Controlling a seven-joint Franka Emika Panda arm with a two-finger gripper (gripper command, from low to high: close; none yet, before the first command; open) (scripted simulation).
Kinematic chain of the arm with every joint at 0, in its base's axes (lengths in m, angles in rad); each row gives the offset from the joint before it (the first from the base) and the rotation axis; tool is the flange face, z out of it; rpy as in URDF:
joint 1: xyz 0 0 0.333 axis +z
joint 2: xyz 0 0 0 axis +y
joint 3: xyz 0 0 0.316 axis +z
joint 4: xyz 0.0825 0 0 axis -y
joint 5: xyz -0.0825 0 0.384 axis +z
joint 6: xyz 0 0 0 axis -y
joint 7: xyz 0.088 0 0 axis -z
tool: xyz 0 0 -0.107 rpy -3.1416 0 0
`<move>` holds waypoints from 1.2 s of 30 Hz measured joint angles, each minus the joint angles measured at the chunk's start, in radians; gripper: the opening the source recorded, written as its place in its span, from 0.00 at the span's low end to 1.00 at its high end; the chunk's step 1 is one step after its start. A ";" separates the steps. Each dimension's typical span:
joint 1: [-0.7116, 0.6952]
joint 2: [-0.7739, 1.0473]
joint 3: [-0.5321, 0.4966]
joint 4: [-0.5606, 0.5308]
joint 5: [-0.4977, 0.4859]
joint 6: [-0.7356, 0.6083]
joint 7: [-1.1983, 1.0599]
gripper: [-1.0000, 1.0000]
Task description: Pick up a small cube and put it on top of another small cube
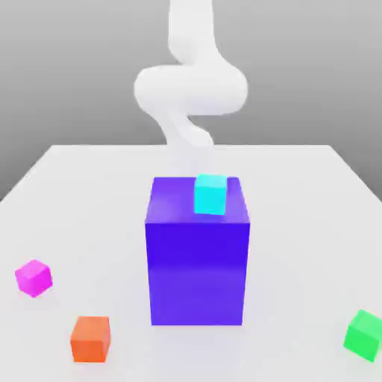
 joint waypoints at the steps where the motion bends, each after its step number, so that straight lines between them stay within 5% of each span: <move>1: 0.000 0.039 -0.031 -0.014 0.011 0.019 -0.020 0.50; 14: -0.040 0.513 -0.367 -0.178 0.188 0.246 -0.287 0.50; 24: -0.212 0.861 -0.492 -0.305 0.270 0.426 -0.453 0.50; 33: -0.424 1.088 -0.250 -0.257 0.526 0.576 -0.659 0.50; 34: -0.442 1.102 -0.228 -0.252 0.544 0.586 -0.672 0.00; 36: -0.442 1.102 -0.228 -0.252 0.543 0.586 -0.672 0.00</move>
